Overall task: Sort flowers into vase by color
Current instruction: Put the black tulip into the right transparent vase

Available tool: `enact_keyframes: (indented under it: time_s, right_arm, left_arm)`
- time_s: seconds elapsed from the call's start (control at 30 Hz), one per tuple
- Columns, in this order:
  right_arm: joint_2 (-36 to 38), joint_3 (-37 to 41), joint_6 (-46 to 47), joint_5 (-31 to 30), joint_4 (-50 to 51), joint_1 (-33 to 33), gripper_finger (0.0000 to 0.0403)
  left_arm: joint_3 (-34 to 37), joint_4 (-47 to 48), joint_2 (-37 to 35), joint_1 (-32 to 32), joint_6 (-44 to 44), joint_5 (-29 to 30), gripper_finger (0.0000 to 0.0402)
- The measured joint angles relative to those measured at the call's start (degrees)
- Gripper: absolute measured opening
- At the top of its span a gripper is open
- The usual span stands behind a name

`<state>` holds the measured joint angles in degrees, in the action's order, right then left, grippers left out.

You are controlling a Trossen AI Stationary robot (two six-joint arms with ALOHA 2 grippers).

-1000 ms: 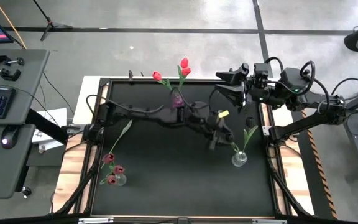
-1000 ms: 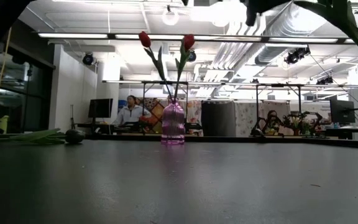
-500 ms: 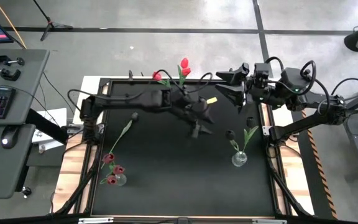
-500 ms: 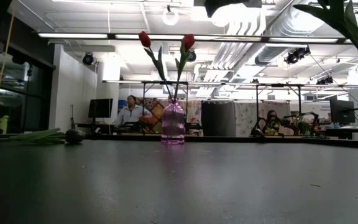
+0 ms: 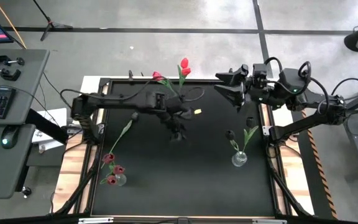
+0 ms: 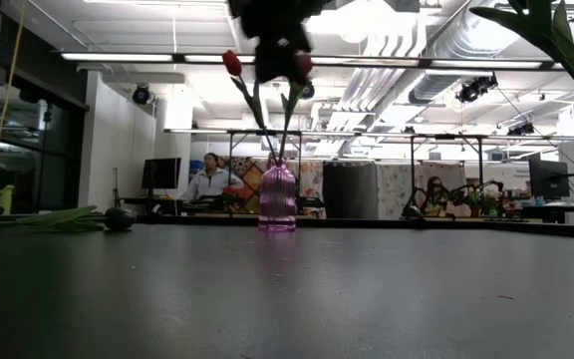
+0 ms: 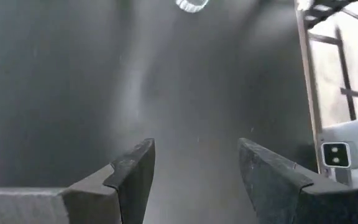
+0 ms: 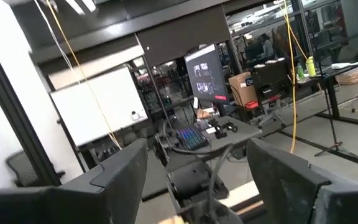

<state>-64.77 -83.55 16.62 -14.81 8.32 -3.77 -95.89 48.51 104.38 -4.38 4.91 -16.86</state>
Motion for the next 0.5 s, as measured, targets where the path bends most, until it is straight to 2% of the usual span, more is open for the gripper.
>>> enact_keyframes:
  time_s: [0.1,0.2,0.4,0.5]
  right_arm:
    - [0.0,0.0,-0.6,0.0,1.6,0.0,0.0263]
    - [0.0,0.0,-0.6,0.0,3.2,0.0,0.0263]
    - [0.0,0.0,-0.2,0.0,8.8,0.0,0.0263]
    - [-0.1,0.0,-0.2,0.0,11.5,0.0,0.0263]
  left_arm:
    - [8.5,-3.0,-5.1,0.0,5.3,3.9,0.0216]
    - [18.0,-6.7,-13.2,0.1,12.7,9.6,0.0216]
    - [35.0,-7.6,-32.3,3.1,30.7,26.9,0.0216]
    - [41.8,-7.1,-40.0,4.5,38.8,29.9,0.0215]
